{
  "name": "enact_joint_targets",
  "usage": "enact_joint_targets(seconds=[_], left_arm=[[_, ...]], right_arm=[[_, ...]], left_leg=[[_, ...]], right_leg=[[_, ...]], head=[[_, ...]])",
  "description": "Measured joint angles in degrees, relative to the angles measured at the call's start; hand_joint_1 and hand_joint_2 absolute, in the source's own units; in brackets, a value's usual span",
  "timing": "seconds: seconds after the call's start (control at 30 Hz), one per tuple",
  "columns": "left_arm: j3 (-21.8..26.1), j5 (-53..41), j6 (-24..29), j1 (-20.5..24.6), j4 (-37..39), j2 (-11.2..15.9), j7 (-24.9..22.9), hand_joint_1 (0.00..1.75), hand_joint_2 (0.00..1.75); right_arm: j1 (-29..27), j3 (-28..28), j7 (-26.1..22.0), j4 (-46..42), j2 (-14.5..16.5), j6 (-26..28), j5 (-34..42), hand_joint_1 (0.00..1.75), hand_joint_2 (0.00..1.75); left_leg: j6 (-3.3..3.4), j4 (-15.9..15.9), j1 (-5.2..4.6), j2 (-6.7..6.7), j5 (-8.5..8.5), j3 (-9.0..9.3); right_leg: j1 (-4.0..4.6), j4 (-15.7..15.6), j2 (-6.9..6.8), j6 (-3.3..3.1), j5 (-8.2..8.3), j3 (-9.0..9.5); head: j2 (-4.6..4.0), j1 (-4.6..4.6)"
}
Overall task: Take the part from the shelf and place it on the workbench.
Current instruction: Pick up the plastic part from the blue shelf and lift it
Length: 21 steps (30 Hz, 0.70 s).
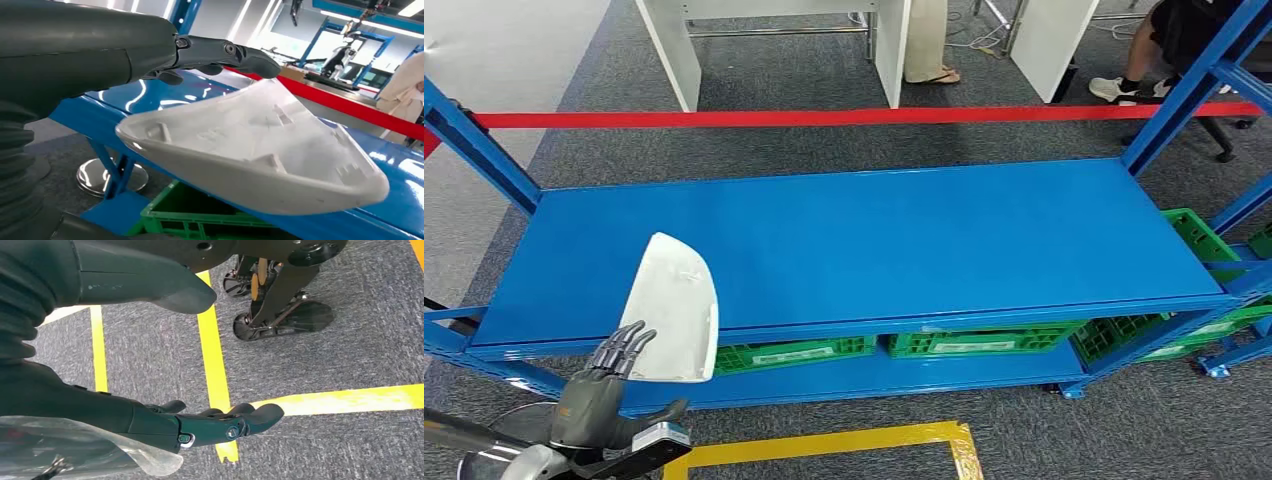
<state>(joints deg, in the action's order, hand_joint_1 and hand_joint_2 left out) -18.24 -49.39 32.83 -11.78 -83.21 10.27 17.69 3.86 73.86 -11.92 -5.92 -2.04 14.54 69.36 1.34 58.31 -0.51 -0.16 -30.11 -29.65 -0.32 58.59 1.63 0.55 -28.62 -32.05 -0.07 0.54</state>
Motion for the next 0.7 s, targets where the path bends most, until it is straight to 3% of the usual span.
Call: enact_joint_targets(seconds=[0.33,0.37,0.4,0.5,0.53,0.6,0.7], left_arm=[[-1.5,-3.1,0.9,4.7,6.0,-1.4,-2.1,0.0,1.75],[-1.5,-3.7,1.1,5.1,6.6,-1.6,-2.7,0.07,1.75],[-1.6,-4.2,1.1,5.5,7.1,-1.8,-3.1,0.29,1.75],[-1.6,-5.8,1.5,6.5,8.3,-2.2,-4.5,1.41,1.75],[-1.6,-6.9,1.8,6.8,8.6,-2.4,-5.5,1.62,1.75],[-1.6,-9.5,2.4,7.4,9.4,-2.8,-7.7,1.73,1.75],[-1.6,-12.7,2.9,8.4,10.4,-3.6,-9.9,1.75,1.75]], right_arm=[[0.2,1.4,0.4,0.0,-0.2,-0.1,-0.3,0.0,1.75],[0.2,1.6,0.5,0.0,-0.2,-0.2,-0.3,0.0,1.75],[0.2,1.7,0.6,0.0,-0.2,-0.2,-0.3,0.0,1.75],[0.2,2.1,0.7,0.0,-0.2,-0.2,-0.3,0.0,1.75],[0.2,2.2,0.7,0.0,-0.2,-0.2,-0.3,0.0,1.75],[0.3,2.4,0.8,0.0,-0.3,-0.2,-0.2,0.0,1.75],[0.3,2.7,0.8,0.0,-0.3,-0.2,-0.2,0.0,1.75]], left_leg=[[0.0,0.0,0.0,0.0,0.0,0.03],[0.0,0.0,0.0,0.0,0.0,0.04],[0.0,0.0,0.0,0.0,0.0,0.04],[0.0,0.0,0.0,0.0,0.0,0.04],[0.0,0.0,0.0,0.0,0.0,0.05],[0.0,0.0,0.0,0.0,0.01,0.05],[0.0,0.0,0.0,0.0,0.01,0.05]], right_leg=[[0.0,0.0,-0.01,0.0,0.0,-0.01],[0.0,0.0,-0.01,0.0,0.0,-0.01],[0.0,0.0,-0.01,0.0,0.0,-0.01],[0.0,0.0,-0.01,0.0,0.0,-0.01],[0.0,0.0,-0.01,0.0,0.0,-0.02],[0.0,0.0,-0.01,0.0,0.0,-0.03],[0.0,0.0,-0.01,0.0,0.0,-0.03]], head=[[0.0,0.01],[0.0,0.01],[0.0,0.01],[0.0,0.01],[0.0,0.01],[0.0,0.01],[0.0,0.01]])
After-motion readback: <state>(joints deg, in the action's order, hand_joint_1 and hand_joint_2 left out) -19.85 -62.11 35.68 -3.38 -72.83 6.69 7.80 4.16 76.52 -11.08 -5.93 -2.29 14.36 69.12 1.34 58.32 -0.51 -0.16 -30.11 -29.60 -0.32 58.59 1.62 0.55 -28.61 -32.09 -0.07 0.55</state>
